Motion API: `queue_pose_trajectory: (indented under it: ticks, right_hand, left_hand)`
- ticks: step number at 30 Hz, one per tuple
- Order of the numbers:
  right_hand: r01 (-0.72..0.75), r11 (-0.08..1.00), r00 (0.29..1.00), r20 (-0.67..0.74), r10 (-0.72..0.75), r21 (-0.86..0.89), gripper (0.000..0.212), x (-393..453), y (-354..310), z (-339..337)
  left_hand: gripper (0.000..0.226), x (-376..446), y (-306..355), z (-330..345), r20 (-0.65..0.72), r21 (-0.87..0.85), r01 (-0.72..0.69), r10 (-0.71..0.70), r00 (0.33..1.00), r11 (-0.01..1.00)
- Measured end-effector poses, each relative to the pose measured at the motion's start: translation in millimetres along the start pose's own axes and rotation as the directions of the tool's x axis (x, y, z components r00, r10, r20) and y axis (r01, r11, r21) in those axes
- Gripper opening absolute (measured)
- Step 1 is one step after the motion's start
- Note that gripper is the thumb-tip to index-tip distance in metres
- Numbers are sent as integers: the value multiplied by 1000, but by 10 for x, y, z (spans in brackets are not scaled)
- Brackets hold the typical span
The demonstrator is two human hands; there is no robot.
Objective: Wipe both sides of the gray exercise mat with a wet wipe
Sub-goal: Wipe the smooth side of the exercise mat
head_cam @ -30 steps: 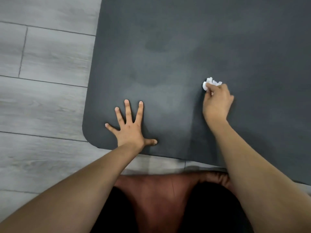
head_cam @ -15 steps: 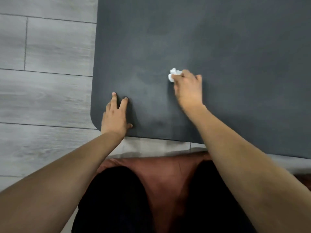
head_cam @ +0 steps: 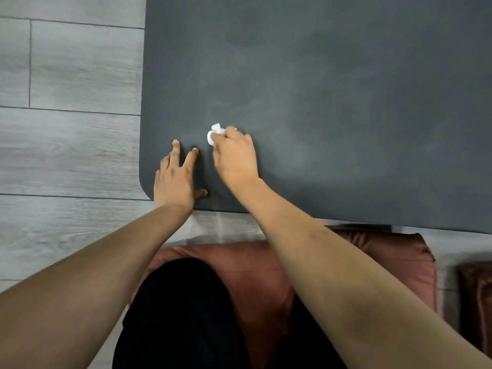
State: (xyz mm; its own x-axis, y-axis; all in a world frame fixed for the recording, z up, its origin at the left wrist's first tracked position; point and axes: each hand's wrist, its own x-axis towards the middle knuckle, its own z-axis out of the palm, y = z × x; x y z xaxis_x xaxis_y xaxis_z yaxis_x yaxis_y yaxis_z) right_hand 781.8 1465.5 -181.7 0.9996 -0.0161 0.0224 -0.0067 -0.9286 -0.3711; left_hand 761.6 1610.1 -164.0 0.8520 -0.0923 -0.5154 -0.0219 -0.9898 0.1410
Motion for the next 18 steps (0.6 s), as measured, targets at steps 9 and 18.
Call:
queue_pose_trajectory:
  ticks: [9,18]
  right_hand:
    - [-524,831,851,-72,520,-185,29,-459,1810,-899]
    - [-168,975,986,16,168,148,30,-345,-2,-56]
  left_hand:
    - [99,20,33,-18,1,-21,15,-15,1000,1000]
    - [99,26,-18,-10,-5,-27,6,-6,1000,1000]
